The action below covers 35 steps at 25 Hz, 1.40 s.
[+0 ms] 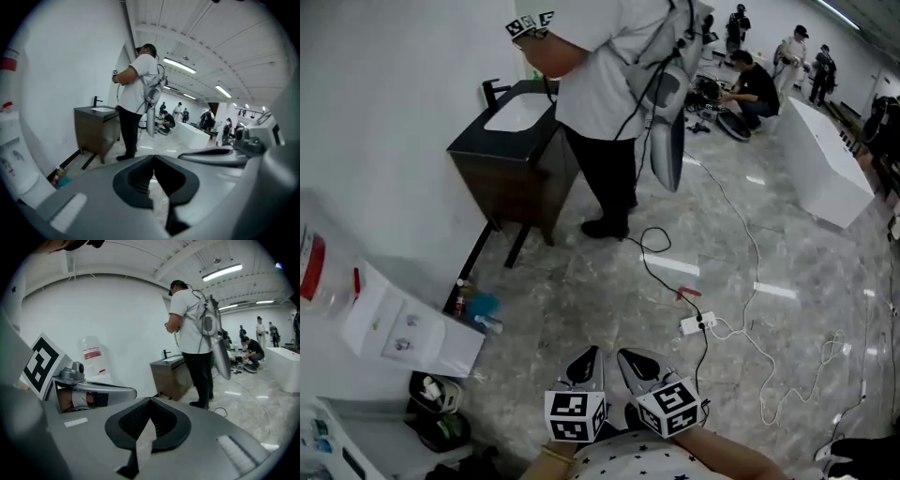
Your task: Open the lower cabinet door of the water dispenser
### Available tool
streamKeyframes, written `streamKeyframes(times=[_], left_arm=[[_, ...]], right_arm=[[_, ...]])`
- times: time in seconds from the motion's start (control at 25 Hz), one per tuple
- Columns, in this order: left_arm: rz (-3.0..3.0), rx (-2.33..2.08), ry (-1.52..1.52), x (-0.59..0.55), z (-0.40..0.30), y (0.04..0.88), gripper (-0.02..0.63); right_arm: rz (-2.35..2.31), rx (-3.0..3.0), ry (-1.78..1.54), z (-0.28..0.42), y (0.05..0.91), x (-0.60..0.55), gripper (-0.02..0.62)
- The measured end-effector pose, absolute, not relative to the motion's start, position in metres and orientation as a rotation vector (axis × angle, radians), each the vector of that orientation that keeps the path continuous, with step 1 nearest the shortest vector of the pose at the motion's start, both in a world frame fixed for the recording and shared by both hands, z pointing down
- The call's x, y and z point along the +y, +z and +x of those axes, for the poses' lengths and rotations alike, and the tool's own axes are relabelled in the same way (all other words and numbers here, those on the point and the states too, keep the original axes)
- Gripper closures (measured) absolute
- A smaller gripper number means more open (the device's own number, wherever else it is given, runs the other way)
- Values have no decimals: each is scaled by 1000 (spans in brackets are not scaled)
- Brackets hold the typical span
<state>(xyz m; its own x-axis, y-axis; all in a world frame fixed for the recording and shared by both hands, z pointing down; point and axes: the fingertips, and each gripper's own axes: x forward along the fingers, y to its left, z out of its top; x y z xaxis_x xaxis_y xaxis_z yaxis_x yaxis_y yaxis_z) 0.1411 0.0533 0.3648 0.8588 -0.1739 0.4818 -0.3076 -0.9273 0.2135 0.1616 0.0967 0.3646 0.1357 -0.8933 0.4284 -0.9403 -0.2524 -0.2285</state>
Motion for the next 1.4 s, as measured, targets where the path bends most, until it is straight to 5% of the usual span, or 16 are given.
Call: streamKeyframes(times=[0.8, 1.4], left_arm=[[2032, -1423, 539, -189, -146, 453, 600], [1656, -1584, 518, -326, -241, 698, 600]], right_arm=[[1142, -2357, 757, -75, 441, -179, 601], [949, -2231, 625, -153, 708, -414, 602]])
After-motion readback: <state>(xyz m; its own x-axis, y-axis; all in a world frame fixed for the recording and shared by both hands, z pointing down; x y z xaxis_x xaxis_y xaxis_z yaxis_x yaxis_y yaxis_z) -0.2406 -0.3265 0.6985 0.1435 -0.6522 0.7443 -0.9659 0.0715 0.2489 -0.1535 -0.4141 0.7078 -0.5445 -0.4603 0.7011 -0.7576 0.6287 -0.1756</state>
